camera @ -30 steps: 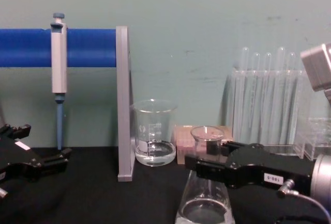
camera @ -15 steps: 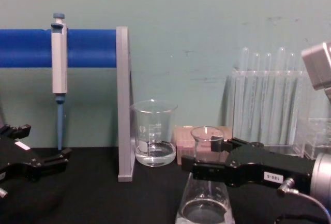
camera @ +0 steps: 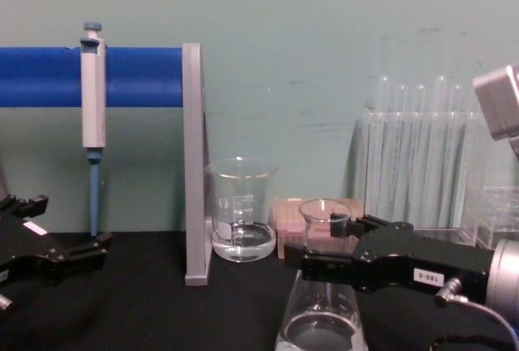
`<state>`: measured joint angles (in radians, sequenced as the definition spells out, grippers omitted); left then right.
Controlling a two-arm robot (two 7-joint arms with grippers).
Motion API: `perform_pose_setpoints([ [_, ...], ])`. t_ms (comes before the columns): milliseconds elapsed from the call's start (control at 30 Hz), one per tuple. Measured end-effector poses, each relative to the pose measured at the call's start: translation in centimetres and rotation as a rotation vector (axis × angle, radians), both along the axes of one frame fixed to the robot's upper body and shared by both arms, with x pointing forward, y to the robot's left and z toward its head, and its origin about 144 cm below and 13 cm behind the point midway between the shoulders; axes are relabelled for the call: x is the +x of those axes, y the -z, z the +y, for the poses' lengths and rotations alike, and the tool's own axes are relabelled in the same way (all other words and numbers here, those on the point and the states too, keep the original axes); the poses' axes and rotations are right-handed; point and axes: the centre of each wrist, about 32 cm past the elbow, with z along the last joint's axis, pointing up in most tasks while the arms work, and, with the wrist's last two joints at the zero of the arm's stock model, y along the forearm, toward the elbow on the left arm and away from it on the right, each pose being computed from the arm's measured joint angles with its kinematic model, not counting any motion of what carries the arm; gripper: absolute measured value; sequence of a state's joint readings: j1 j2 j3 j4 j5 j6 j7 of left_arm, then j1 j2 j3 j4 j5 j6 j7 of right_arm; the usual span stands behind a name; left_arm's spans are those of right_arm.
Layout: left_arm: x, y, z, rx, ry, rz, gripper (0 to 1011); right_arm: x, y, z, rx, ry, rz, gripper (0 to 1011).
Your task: Grasp the erlenmeyer flask with one hand, shake it three times, then place it back.
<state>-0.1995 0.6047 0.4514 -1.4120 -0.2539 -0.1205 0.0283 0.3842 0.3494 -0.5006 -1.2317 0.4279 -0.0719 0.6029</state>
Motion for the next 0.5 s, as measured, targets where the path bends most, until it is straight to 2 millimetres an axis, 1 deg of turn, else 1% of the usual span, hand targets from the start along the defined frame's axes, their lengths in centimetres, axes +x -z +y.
perform_pose_setpoints([
  [267, 0.00, 0.00, 0.00, 0.000, 0.000, 0.000, 1001, -0.08, 0.01, -0.07, 0.001, -0.002, 0.002, 1000],
  [500, 0.00, 0.00, 0.00, 0.000, 0.000, 0.000, 1001, -0.76, 0.18, -0.65, 0.004, 0.000, 0.021, 1000],
])
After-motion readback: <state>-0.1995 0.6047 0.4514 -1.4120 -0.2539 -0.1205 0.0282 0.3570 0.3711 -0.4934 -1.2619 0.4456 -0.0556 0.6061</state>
